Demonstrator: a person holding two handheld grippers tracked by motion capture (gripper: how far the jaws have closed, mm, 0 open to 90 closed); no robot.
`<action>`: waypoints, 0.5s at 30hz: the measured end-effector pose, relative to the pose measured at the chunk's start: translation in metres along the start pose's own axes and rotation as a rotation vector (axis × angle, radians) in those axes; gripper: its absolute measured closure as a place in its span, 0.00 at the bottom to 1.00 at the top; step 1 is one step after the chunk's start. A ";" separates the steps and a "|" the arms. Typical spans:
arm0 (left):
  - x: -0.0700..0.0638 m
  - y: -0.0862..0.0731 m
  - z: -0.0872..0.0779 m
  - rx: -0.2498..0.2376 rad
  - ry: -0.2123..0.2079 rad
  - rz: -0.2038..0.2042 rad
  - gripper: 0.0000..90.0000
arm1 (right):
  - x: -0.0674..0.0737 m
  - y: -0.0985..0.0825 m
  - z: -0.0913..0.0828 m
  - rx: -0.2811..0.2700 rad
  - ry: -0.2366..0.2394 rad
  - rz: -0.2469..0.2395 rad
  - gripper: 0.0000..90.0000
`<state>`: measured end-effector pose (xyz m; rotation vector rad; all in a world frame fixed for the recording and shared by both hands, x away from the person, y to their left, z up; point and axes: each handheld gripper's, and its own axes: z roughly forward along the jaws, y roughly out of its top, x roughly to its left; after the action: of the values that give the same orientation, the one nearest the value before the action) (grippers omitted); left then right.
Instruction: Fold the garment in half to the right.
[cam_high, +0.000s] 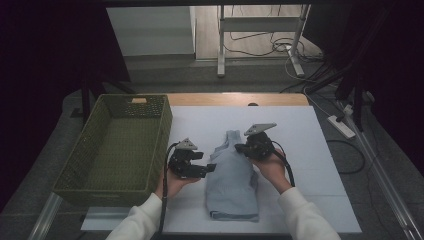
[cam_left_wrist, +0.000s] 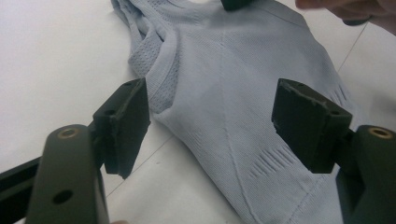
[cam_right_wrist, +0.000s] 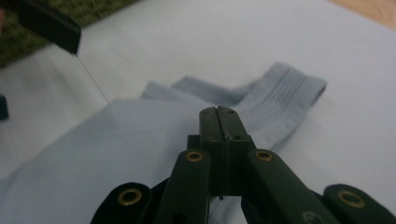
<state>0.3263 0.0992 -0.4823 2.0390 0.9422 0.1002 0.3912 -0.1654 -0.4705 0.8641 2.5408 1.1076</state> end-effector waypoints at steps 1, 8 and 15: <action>0.000 0.000 0.000 0.000 0.000 0.001 0.31 | 0.000 -0.003 0.000 0.011 -0.005 0.004 0.99; -0.001 0.000 0.002 0.007 0.001 0.002 0.31 | -0.004 -0.020 0.013 0.071 -0.015 0.019 0.99; -0.001 -0.001 0.002 0.009 0.003 0.004 0.31 | -0.006 -0.033 0.030 0.126 -0.025 0.013 0.99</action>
<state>0.3264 0.0974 -0.4842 2.0494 0.9414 0.1016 0.3947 -0.1691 -0.5148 0.9204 2.6103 0.9427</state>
